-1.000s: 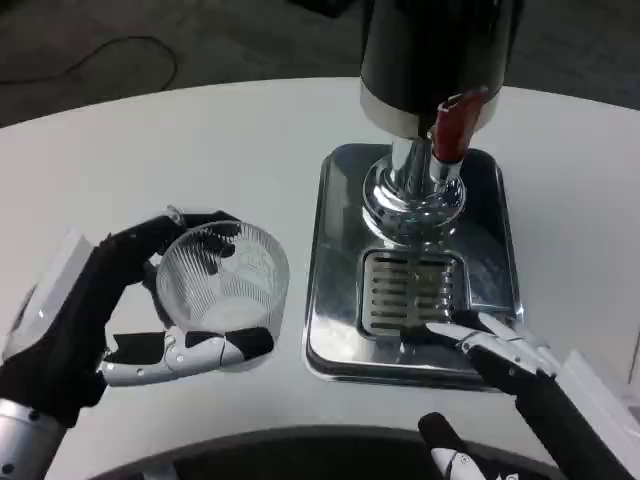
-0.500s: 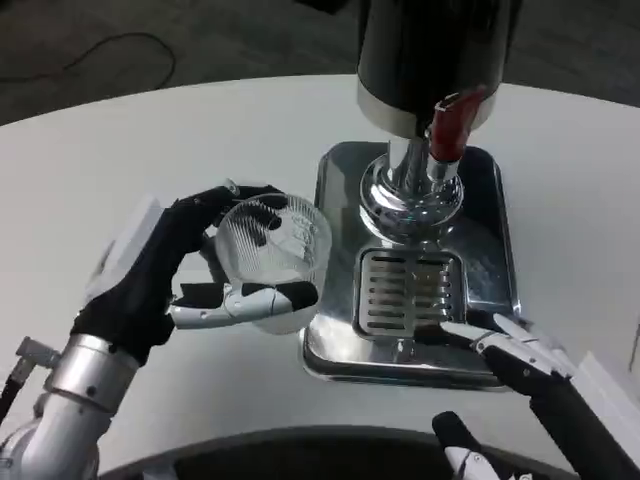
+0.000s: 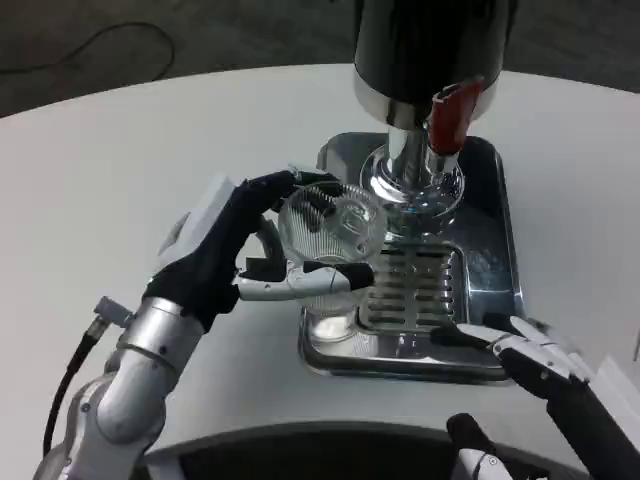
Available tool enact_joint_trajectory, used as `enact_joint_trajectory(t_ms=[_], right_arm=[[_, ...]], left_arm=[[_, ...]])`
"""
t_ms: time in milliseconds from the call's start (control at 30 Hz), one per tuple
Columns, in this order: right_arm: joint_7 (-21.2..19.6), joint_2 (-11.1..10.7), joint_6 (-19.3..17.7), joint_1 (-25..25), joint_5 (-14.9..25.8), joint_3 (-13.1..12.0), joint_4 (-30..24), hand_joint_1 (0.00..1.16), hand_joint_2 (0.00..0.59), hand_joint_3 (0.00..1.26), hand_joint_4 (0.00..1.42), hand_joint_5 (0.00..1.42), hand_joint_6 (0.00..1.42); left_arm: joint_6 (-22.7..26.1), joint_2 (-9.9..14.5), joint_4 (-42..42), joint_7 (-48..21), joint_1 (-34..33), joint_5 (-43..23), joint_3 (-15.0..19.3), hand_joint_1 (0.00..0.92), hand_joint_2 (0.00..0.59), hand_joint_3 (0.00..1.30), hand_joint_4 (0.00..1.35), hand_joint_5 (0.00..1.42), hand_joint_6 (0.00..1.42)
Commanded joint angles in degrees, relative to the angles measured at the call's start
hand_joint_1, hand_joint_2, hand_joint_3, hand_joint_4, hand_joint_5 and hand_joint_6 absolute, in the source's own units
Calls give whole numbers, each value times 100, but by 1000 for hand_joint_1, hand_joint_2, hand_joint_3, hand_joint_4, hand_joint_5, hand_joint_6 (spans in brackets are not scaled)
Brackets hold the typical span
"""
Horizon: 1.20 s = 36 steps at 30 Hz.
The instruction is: Grasp the cup under the faucet to collect the drink, then remove the cup.
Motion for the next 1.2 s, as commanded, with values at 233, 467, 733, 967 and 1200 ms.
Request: enact_joint_trajectory(t_ms=[233,467,733,967,1200], right_arm=[[-70,-17,-162,83,82,-76,-52,573,477,267,207,84,1],[-54,-31,-173,100,133,-149,-25,573,477,267,207,84,1],[-73,-24,-212,177,161,-220,-19,573,477,267,207,84,1],[-87,-13,-253,245,178,-255,-24,574,477,268,207,92,1],[-105,-5,-299,299,213,-307,-22,574,477,268,207,94,1]], left_arm=[[-32,-237,597,462,-497,285,-316,751,49,712,838,1018,993],[-15,-392,964,710,-720,376,-426,726,62,712,838,1029,993],[-8,-575,1435,908,-1116,439,-599,719,71,712,838,1030,987],[-24,-637,1597,1015,-1243,466,-744,712,77,712,838,1031,985],[-10,-670,1550,1019,-1268,492,-865,709,79,712,838,1031,985]])
